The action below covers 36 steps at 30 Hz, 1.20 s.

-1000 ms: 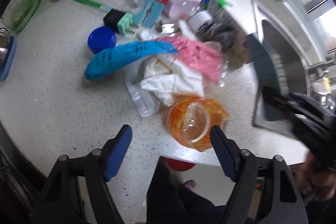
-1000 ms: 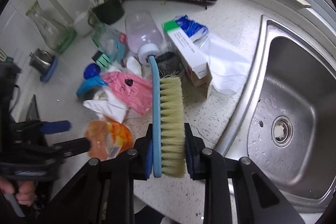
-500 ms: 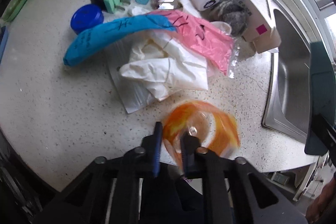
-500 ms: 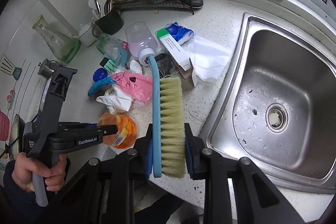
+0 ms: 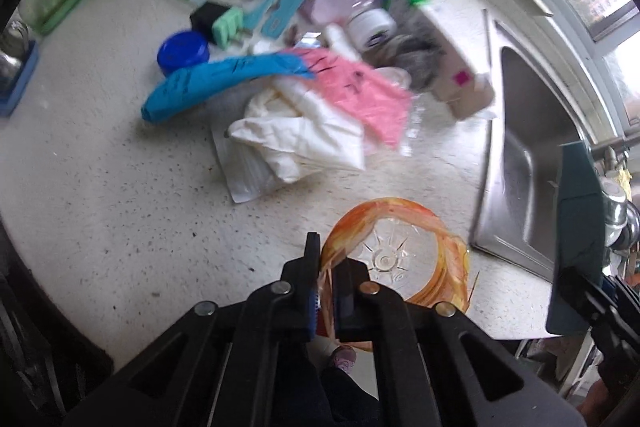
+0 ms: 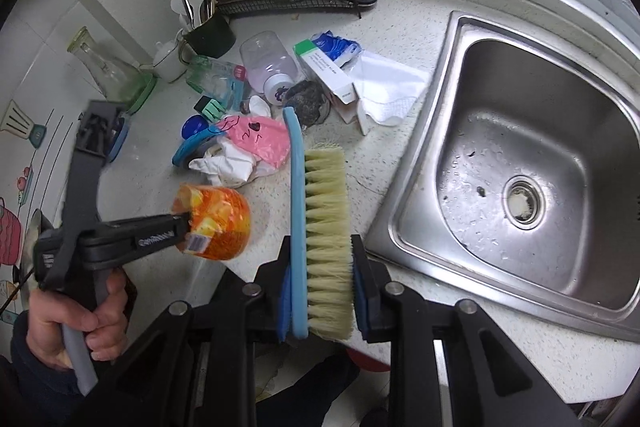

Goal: Collect trash
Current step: 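Carry the orange cup and brush down toward the red bin with both tools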

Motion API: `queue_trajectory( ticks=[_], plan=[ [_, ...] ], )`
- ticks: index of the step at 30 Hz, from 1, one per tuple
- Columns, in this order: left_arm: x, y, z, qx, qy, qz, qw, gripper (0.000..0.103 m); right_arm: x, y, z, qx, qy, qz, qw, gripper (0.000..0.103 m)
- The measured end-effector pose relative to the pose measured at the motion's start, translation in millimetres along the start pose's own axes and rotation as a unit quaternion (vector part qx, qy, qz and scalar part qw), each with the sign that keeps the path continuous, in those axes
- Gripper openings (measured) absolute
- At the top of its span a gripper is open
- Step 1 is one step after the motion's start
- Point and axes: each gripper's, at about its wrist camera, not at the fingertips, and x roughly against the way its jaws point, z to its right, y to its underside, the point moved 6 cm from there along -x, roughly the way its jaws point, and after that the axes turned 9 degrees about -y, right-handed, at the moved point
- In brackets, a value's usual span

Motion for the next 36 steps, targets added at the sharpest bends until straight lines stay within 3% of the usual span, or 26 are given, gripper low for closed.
queue_trajectory(
  ticks=[5,8,14,20,28,36],
  plan=[
    [42,28,18,-0.015,0.001,0.046,0.9988,0.004,24,22,3,0.004,-0.003,0.009,1.0,0.023],
    [68,58,33,-0.004,0.014,0.055,0.9984,0.004,47,40,2,-0.002,-0.031,0.017,0.999,0.023],
    [117,117,64,0.009,0.012,0.1,0.9949,0.004,87,83,-2,0.041,-0.036,0.028,0.998,0.023],
    [139,178,87,0.032,0.0,0.106,0.9939,0.004,108,125,1,0.072,-0.041,0.019,0.996,0.023],
    [114,246,86,0.043,-0.031,0.073,0.9959,0.004,95,177,7,0.093,-0.033,-0.014,0.995,0.023],
    [9,294,66,0.039,-0.057,0.0,0.9976,0.004,15,242,18,0.09,-0.015,-0.078,0.993,0.023]
  ],
)
